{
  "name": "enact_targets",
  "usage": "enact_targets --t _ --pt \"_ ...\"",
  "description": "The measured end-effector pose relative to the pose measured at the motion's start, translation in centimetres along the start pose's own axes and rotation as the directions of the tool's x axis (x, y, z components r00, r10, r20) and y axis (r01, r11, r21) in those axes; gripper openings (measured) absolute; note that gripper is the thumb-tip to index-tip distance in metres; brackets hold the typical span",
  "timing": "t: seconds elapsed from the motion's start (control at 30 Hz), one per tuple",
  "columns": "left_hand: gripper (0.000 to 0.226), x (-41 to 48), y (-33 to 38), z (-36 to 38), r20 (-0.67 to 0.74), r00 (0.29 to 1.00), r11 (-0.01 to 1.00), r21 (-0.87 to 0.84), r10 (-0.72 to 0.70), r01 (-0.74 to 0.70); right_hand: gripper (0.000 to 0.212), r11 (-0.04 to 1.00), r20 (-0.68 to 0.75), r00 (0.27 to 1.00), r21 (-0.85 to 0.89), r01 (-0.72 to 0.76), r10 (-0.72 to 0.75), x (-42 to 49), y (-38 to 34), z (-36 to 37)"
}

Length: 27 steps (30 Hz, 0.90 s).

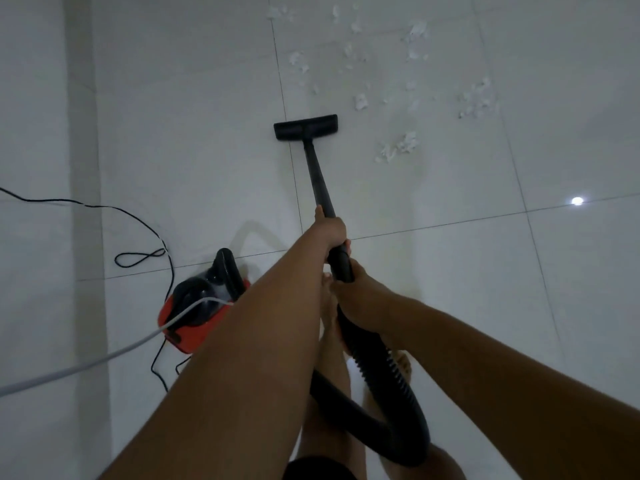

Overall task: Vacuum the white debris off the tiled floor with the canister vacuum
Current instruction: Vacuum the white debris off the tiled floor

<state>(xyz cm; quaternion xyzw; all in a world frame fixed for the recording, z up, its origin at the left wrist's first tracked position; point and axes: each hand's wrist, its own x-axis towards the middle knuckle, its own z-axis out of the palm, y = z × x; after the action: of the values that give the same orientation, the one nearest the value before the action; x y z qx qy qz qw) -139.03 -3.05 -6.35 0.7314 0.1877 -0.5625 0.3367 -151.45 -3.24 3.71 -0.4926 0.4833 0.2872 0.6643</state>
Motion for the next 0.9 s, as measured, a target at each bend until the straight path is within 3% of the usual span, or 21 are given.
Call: enact_targets --t 0.17,0.53,0.9 --pt "0.069 0.6 -0.9 0.1 0.008 1.000 1.000 -0.017 -0.011 0.011 0.058 0.994 0.009 0.998 -0.095 0.057 -0.057 0.0 0.9 0.2" --pt "0.069 2.6 2.1 -0.8 0.009 1.000 1.000 0.017 0.022 -0.022 0.060 0.992 -0.005 0.997 -0.100 0.074 -0.075 1.5 -2.0 -0.4" --pt "0.070 6.9 8.6 -3.2 -0.004 0.997 0.991 0.109 0.079 -0.078 0.057 0.999 0.012 1.000 0.047 0.019 -0.020 6.2 -7.9 -0.8"
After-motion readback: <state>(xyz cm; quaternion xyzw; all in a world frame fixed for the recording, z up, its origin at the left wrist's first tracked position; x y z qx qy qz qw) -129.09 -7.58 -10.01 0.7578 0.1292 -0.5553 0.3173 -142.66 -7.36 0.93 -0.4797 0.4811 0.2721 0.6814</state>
